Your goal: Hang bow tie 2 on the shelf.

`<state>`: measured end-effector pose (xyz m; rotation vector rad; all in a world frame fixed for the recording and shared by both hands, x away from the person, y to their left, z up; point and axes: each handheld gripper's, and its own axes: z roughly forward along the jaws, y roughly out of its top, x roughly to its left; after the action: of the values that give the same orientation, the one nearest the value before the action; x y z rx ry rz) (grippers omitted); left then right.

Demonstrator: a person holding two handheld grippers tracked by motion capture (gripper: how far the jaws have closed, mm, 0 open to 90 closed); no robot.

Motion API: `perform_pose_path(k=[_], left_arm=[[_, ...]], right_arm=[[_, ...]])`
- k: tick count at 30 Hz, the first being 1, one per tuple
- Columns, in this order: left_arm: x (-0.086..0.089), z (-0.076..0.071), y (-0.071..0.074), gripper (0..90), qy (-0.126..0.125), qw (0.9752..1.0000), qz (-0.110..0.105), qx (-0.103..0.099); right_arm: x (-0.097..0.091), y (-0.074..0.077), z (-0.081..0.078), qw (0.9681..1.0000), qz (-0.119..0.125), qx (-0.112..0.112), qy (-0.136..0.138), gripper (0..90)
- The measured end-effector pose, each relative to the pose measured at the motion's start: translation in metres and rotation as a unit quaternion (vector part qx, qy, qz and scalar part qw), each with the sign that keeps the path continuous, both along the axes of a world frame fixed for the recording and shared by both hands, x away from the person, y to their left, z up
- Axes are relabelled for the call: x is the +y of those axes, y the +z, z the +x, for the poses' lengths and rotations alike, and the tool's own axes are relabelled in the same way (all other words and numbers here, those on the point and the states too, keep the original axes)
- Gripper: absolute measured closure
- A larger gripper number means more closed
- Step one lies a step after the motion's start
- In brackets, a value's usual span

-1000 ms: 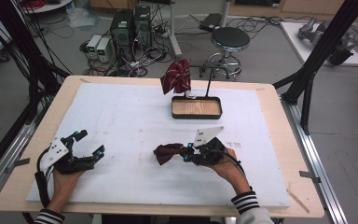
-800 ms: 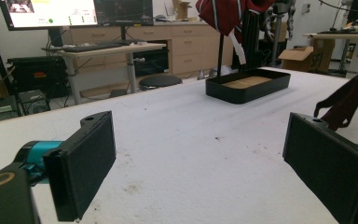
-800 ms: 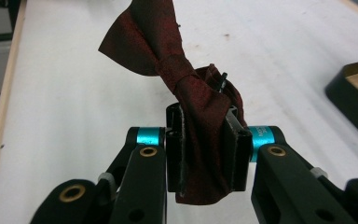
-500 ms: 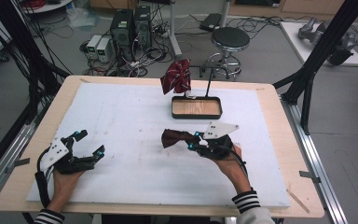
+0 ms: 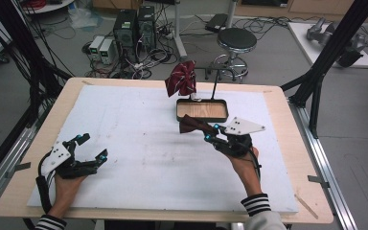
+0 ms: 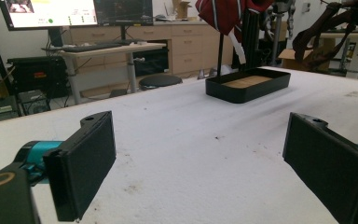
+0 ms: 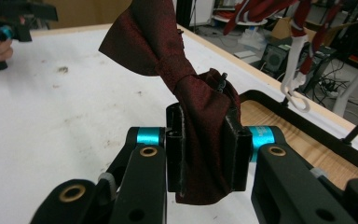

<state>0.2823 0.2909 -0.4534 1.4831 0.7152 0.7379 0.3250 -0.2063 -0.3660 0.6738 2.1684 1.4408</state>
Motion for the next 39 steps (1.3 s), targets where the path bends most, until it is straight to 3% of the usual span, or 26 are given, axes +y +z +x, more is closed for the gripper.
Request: perform_pose_path(k=[10, 19, 31, 39], left_arm=[[0.0, 0.0, 0.0, 9.8, -0.001, 1.0, 0.0, 0.001], [0.001, 0.0, 0.0, 9.8, -0.001, 1.0, -0.002, 0.002], [0.001, 0.0, 0.0, 9.8, 0.0, 1.0, -0.003, 0.002], [0.001, 0.0, 0.0, 9.8, 0.0, 1.0, -0.003, 0.002]], right_arm=[[-0.009, 0.011, 0.005, 0.9994, 0.009, -0.014, -0.029, 74.6], [-0.016, 0.024, 0.013, 0.997, 0.027, -0.027, -0.068, 74.6], [-0.026, 0.039, 0.023, 0.9913, 0.038, -0.04, -0.119, 74.6], [-0.03, 0.042, 0.032, 0.9886, 0.047, -0.042, -0.137, 74.6]])
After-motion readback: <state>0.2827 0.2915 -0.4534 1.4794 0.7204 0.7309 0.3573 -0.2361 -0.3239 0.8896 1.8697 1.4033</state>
